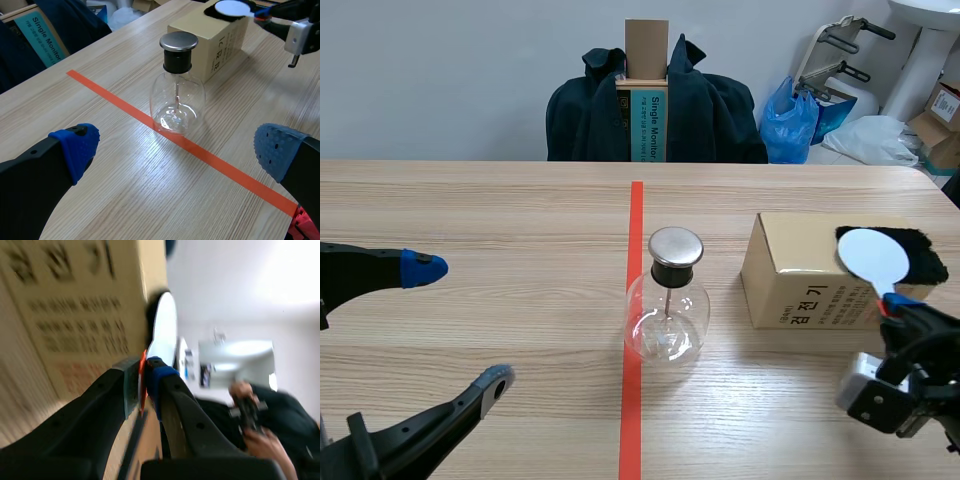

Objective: Do the electroscope experiment.
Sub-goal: 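Rub the plate on the fur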

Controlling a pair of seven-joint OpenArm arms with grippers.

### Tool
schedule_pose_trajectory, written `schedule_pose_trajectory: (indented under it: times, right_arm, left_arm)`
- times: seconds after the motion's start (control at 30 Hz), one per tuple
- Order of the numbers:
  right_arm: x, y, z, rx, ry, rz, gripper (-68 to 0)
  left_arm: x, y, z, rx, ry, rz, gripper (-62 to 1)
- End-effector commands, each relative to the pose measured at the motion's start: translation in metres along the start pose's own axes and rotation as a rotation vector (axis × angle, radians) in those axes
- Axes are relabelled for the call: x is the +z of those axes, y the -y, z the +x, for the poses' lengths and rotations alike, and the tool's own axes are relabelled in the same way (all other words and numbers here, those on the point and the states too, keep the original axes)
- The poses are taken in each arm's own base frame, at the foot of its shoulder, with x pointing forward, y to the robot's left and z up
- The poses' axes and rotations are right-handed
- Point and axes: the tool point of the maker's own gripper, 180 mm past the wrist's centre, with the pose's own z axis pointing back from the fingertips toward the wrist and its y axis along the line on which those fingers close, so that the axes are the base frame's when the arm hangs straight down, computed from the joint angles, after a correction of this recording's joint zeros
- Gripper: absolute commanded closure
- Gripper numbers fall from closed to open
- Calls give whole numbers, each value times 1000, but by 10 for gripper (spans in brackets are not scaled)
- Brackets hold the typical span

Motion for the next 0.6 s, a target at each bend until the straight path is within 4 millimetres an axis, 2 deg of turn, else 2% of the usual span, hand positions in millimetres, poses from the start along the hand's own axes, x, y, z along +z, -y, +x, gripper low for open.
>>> schedule_pose_trajectory:
  times: [0.0, 0.03, 0.13, 0.17, 0.2, 0.33, 0.37, 0.47, 0.5, 0.57]
  right_arm:
    - [-3, 8, -7, 20, -12, -14, -8]
    - [-3, 8, -12, 20, -39, -15, -8]
    - [2, 13, -47, 31, -222, -33, -8]
    - [3, 14, -53, 37, -251, -38, -8]
    - [3, 15, -53, 41, -242, -37, -8]
    - [-3, 8, -13, 27, -24, -5, -8]
    - [-4, 7, -12, 23, -27, -6, -8]
    - [1, 7, -44, 15, -219, -9, -8]
    - [2, 7, -49, 17, -246, -9, -8]
    - [-1, 5, -37, 12, -169, 9, -8]
  left_arm:
    - [-2, 2, 5, 12, 27, 0, -623]
    - [-2, 2, 5, 12, 27, 0, -623]
    - [-2, 2, 5, 12, 27, 0, -623]
    - [-2, 2, 5, 12, 27, 0, -623]
    - [-2, 2, 5, 12, 27, 1, -623]
    - [-2, 2, 5, 12, 27, 1, -623]
    - [-2, 2, 5, 12, 27, 1, -623]
    - [-2, 2, 5, 12, 27, 1, -623]
    - [-2, 2, 5, 12, 26, 1, -623]
    - [-2, 2, 5, 12, 24, 1, -623]
